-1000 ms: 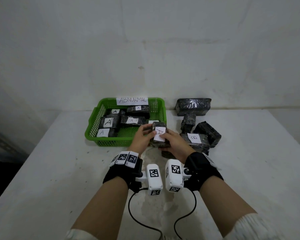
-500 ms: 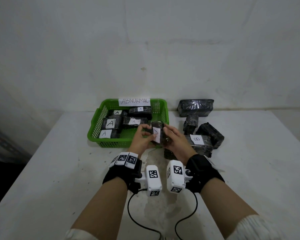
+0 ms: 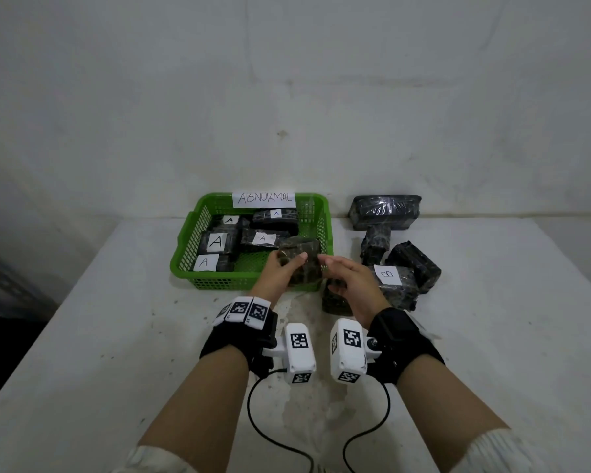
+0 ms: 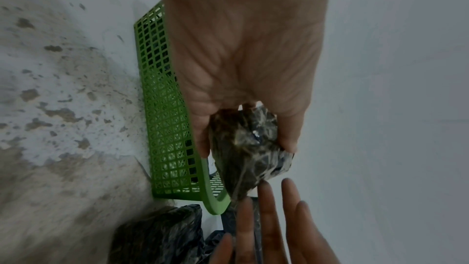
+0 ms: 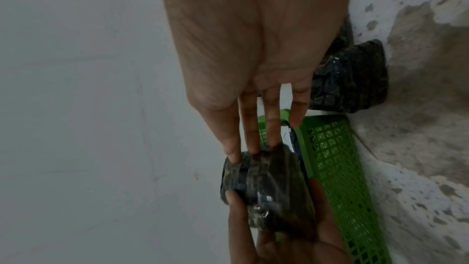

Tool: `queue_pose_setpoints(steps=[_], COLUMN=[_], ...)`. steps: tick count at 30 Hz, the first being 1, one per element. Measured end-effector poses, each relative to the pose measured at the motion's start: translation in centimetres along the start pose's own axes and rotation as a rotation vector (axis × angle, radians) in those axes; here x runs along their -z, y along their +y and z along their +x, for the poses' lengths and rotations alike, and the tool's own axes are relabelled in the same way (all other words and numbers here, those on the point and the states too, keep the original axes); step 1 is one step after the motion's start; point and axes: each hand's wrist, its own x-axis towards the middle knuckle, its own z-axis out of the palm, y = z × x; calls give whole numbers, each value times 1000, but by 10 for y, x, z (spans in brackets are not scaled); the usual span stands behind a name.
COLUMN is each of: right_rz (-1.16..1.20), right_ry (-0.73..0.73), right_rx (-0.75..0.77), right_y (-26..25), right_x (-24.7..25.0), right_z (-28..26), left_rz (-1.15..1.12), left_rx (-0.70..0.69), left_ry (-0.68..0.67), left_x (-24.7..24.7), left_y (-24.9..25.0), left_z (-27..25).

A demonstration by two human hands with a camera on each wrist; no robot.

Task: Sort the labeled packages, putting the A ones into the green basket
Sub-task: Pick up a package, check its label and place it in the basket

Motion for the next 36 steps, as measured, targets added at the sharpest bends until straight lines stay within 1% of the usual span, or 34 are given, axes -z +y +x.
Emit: queue_pose_setpoints(steps=[3, 6, 10, 12, 15, 17, 19, 24, 26, 29, 33, 36], right_rz=[-2, 9, 101, 98, 36, 28, 32, 79, 86, 86, 85, 56], right_ry=[52, 97, 8, 26, 99, 117, 103, -16, -10, -2, -67, -42], right_rx=[16, -18, -139, -124, -73, -57, -54, -49, -37, -34, -22, -7], right_y=[2, 4, 1, -1, -4, -5, -7, -8, -8, -7, -5, -5], right_x=[2, -1, -11, -13, -12, -10, -8, -8, -8, -9, -8, -7], right_z=[3, 7, 8, 7, 7, 6, 4, -1, 0, 0, -1, 0], left_rz=[-62, -105, -33, 1, 73, 98, 110, 78, 71, 125, 121, 113], left_rx=[24, 64, 99, 87, 29, 4, -11, -32, -36, -58, -90, -73], left_ry=[16, -33, -87, -97, -102, -90, -70, -10, -35, -51, -35, -57], left_x=[1, -4, -13, -15, -14, -11, -9, -8, -8, -8, -6, -5], left_y=[1, 0, -2, -3, -1, -1, -1, 2, 2, -2, -4, -5], left_z=[2, 1, -1, -2, -6, -6, -5, -4, -5, -4, -2, -4])
